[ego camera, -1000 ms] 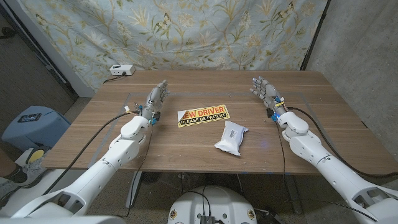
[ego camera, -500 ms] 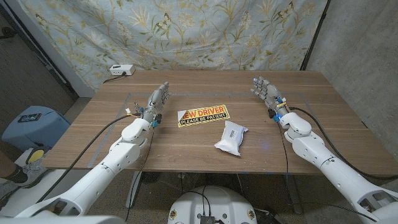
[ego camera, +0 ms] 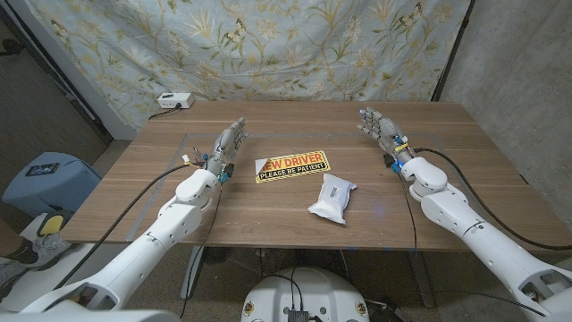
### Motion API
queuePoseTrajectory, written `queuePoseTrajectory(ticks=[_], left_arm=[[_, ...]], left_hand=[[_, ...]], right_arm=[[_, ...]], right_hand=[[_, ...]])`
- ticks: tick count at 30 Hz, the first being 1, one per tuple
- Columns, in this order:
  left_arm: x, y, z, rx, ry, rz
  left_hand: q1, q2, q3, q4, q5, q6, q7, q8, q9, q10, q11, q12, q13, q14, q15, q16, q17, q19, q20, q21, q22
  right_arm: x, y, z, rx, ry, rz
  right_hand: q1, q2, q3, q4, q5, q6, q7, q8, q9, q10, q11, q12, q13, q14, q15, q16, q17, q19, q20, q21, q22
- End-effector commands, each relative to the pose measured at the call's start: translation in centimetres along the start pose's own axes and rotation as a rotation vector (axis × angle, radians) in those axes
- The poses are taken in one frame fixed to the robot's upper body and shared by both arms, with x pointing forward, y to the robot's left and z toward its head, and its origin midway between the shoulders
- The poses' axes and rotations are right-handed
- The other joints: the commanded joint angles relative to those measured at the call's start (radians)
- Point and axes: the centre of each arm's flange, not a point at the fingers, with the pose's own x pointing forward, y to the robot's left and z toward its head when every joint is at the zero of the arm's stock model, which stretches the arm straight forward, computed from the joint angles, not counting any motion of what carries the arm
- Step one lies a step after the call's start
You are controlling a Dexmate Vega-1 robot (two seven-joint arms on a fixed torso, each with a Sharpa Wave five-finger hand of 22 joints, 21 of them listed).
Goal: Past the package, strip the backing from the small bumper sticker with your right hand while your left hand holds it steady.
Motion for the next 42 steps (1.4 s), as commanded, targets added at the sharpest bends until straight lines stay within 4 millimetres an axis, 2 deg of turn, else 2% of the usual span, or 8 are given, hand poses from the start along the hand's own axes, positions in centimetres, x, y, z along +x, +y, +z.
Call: queuePoseTrajectory(ticks=[1, 13, 28, 42], left_arm=[[-0.7, 1.9, 0.8, 0.011, -0.003, 0.003], [-2.0, 3.8, 1.7, 0.029, -0.010, 0.029], [-1.7, 4.9, 1.8, 0.033, -0.016, 0.020], [-1.8, 5.3, 2.1, 0.048, -0.024, 0.033]], left_hand=[[0.012, 0.000, 0.003, -0.007, 0.005, 0.002, 0.010, -0.003, 0.004, 0.002, 0.006, 0.003, 0.001, -0.005, 0.011, -0.001, 0.001, 0.008, 0.005, 0.000, 0.003], [0.015, -0.001, 0.004, -0.014, 0.005, 0.001, 0.010, -0.005, 0.005, 0.003, 0.006, 0.001, 0.002, -0.005, 0.011, -0.002, 0.001, 0.008, 0.006, -0.002, 0.003], [0.017, -0.004, 0.005, -0.023, 0.004, 0.003, 0.010, -0.005, 0.005, 0.006, 0.006, 0.000, 0.002, -0.004, 0.010, -0.002, 0.001, 0.009, 0.006, -0.005, 0.003], [0.017, -0.005, 0.005, -0.029, 0.003, 0.005, 0.010, -0.005, 0.005, 0.011, 0.005, 0.000, 0.002, -0.001, 0.012, -0.001, 0.001, 0.010, 0.006, -0.006, 0.004]], right_arm=[[0.8, 1.5, 1.2, -0.086, -0.004, 0.039], [1.5, 2.9, 1.5, -0.130, 0.003, 0.084], [2.6, 4.1, 2.2, -0.208, 0.001, 0.149], [2.9, 5.0, 3.5, -0.362, -0.011, 0.231]], right_hand=[[0.011, 0.000, 0.003, -0.007, 0.004, 0.003, 0.002, 0.000, 0.005, 0.001, 0.001, 0.000, 0.004, 0.002, 0.002, 0.002, 0.001, 0.002, 0.004, 0.003, 0.004], [0.016, -0.002, 0.003, -0.014, 0.004, 0.005, 0.002, 0.000, 0.005, -0.005, -0.001, -0.003, 0.004, 0.002, 0.004, 0.002, 0.000, 0.001, 0.005, 0.003, 0.004], [0.025, -0.006, 0.006, -0.024, 0.005, 0.008, 0.001, 0.001, 0.005, -0.012, 0.003, -0.005, 0.004, -0.003, 0.007, 0.000, -0.002, -0.001, 0.006, 0.003, 0.004], [0.046, -0.012, 0.011, -0.045, 0.007, 0.024, 0.003, 0.006, 0.006, -0.013, 0.008, -0.003, 0.004, -0.003, 0.006, -0.001, -0.006, -0.001, 0.008, 0.003, 0.004]])
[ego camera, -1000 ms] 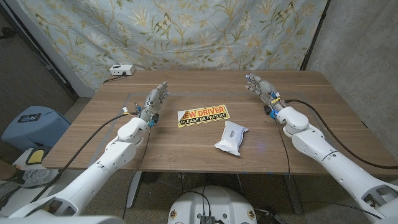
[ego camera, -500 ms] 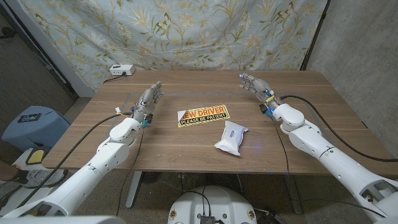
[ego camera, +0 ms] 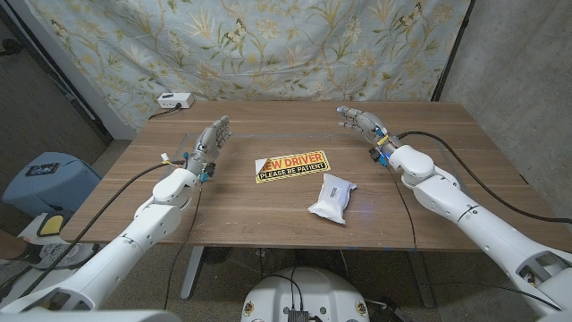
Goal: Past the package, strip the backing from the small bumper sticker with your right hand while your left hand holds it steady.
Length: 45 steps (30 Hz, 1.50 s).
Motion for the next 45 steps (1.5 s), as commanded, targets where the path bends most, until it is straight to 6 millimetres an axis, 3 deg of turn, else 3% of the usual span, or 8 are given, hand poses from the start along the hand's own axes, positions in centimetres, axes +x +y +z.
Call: queuePoseTrajectory(ticks=[1, 6, 21, 26, 45], left_arm=[[-0.1, 0.5, 0.3, 0.008, -0.013, 0.010], [0.0, 0.5, 0.3, 0.007, -0.011, 0.016], [1.0, 0.7, -0.4, -0.004, -0.008, 0.009], [1.0, 0.7, -0.3, -0.011, -0.013, 0.003], [0.6, 1.1, -0.2, -0.008, 0.000, 0.010]], left_hand=[[0.013, -0.002, 0.004, -0.008, 0.003, 0.001, 0.007, 0.001, 0.006, 0.005, 0.000, 0.000, 0.002, 0.005, 0.007, -0.001, 0.001, 0.006, 0.004, -0.003, 0.004], [0.013, -0.002, 0.004, -0.010, 0.003, 0.003, 0.007, 0.001, 0.006, 0.006, 0.000, 0.000, 0.003, 0.005, 0.008, -0.001, 0.002, 0.007, 0.003, -0.004, 0.004], [0.011, -0.001, 0.005, -0.015, 0.003, 0.025, 0.010, 0.007, 0.006, 0.020, 0.008, 0.003, 0.003, 0.012, 0.011, 0.000, 0.002, 0.009, 0.006, -0.004, 0.004], [0.011, -0.001, 0.005, -0.016, 0.003, 0.028, 0.009, 0.008, 0.006, 0.023, 0.007, 0.004, 0.003, 0.014, 0.011, 0.001, 0.002, 0.010, 0.007, -0.005, 0.004], [0.009, 0.001, 0.007, -0.018, 0.003, 0.034, 0.012, 0.007, 0.007, 0.028, 0.009, 0.003, 0.003, 0.018, 0.011, 0.001, 0.003, 0.014, 0.008, -0.005, 0.004]], right_arm=[[0.5, 0.6, 1.4, -0.126, -0.012, 0.071], [0.5, 0.9, 2.0, -0.178, -0.020, 0.092], [0.5, 2.7, 4.6, -0.430, -0.028, 0.174], [0.8, 3.3, 5.2, -0.489, -0.043, 0.194], [0.8, 6.1, 6.6, -0.756, -0.105, 0.256]], right_hand=[[0.017, -0.001, 0.004, -0.011, 0.007, 0.013, 0.002, 0.006, 0.002, 0.000, 0.002, 0.002, 0.005, 0.002, 0.000, -0.002, -0.002, -0.002, 0.007, 0.002, 0.004], [0.023, -0.002, 0.005, -0.017, 0.008, 0.015, 0.000, 0.006, 0.002, -0.004, -0.002, 0.001, 0.005, 0.000, 0.001, -0.003, -0.003, -0.007, 0.010, 0.000, 0.005], [0.073, -0.024, 0.015, -0.053, 0.010, 0.035, -0.005, 0.014, 0.007, -0.031, -0.019, -0.003, 0.007, -0.016, 0.030, -0.008, -0.007, -0.070, 0.069, -0.012, 0.005], [0.091, -0.034, 0.019, -0.062, 0.009, 0.038, -0.003, 0.015, 0.007, -0.032, -0.021, -0.001, 0.007, -0.019, 0.028, -0.009, -0.008, -0.080, 0.056, -0.012, 0.005], [0.152, -0.063, 0.031, -0.073, 0.007, 0.048, -0.005, 0.020, 0.008, -0.030, -0.026, 0.003, 0.007, -0.006, 0.008, -0.004, -0.010, -0.077, 0.047, -0.004, 0.004]])
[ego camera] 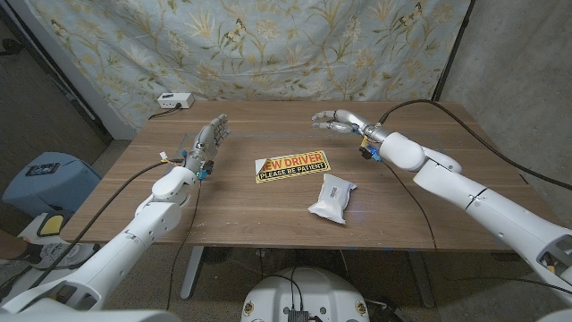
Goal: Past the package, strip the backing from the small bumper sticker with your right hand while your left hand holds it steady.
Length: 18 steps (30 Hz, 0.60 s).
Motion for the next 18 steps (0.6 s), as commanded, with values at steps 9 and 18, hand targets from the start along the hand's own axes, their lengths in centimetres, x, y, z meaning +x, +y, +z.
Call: queuePoseTrajectory(ticks=[9, 18], left_arm=[[-1.0, 1.3, 0.1, 0.015, 0.025, 0.012], [-1.0, 1.9, 0.0, 0.026, 0.030, 0.005]], left_hand=[[0.007, 0.001, 0.004, -0.006, 0.003, 0.017, 0.003, 0.007, 0.002, 0.010, 0.000, 0.003, 0.003, 0.011, 0.004, 0.001, 0.003, 0.011, 0.003, -0.002, 0.004], [0.006, 0.000, 0.004, -0.008, 0.003, 0.020, 0.004, 0.006, 0.002, 0.012, -0.002, 0.002, 0.004, 0.012, 0.003, 0.001, 0.003, 0.014, 0.003, -0.001, 0.004]], right_arm=[[0.6, 1.8, 4.0, -0.306, -0.085, 0.035], [1.2, 2.8, 5.4, -0.413, -0.142, -0.004]], right_hand=[[0.057, -0.019, 0.013, -0.005, 0.004, 0.009, -0.003, 0.005, 0.004, 0.004, -0.002, 0.004, 0.003, 0.021, -0.016, 0.009, -0.002, 0.015, -0.011, 0.013, 0.004], [0.126, -0.054, 0.021, 0.000, 0.008, 0.039, -0.010, 0.013, 0.005, 0.032, -0.008, 0.014, 0.003, 0.062, -0.034, 0.018, -0.002, 0.071, -0.032, 0.030, 0.005]])
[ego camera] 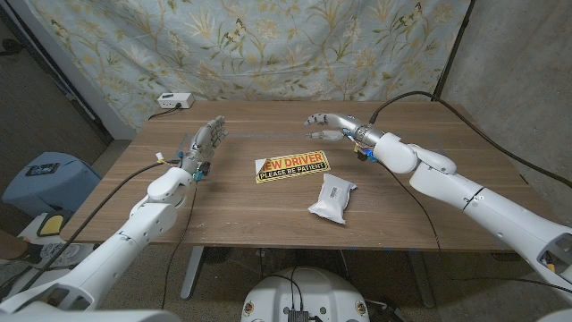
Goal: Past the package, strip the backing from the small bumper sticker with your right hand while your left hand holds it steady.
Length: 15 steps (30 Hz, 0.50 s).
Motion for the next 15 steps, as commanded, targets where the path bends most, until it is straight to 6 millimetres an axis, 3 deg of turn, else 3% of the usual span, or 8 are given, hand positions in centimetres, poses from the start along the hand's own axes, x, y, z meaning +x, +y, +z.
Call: queuePoseTrajectory(ticks=[1, 15], left_arm=[[-0.2, 1.0, 0.0, 0.022, 0.010, 0.000], [0.0, 1.9, 0.5, 0.033, -0.005, 0.009]], left_hand=[[0.005, 0.000, 0.001, -0.005, 0.003, 0.009, 0.003, 0.006, 0.002, 0.003, -0.001, 0.002, 0.004, 0.003, 0.001, 0.001, 0.003, 0.011, -0.001, -0.001, 0.004], [0.003, 0.000, 0.002, -0.006, 0.003, 0.019, 0.007, 0.007, 0.002, 0.011, -0.002, 0.004, 0.004, 0.007, 0.000, 0.001, 0.003, 0.012, 0.001, -0.002, 0.004]], right_arm=[[0.9, 0.8, 2.3, -0.162, -0.064, -0.035], [2.2, 1.9, 3.3, -0.269, -0.138, -0.019]], right_hand=[[0.019, -0.005, 0.009, 0.000, 0.004, 0.018, -0.004, 0.010, 0.005, 0.014, -0.002, 0.005, 0.003, 0.013, 0.000, 0.007, 0.002, 0.018, -0.002, 0.010, 0.005], [0.041, -0.019, 0.010, 0.001, 0.006, 0.031, -0.012, 0.012, 0.005, 0.025, -0.006, 0.008, 0.003, 0.023, -0.008, 0.008, 0.002, 0.023, -0.002, 0.008, 0.005]])
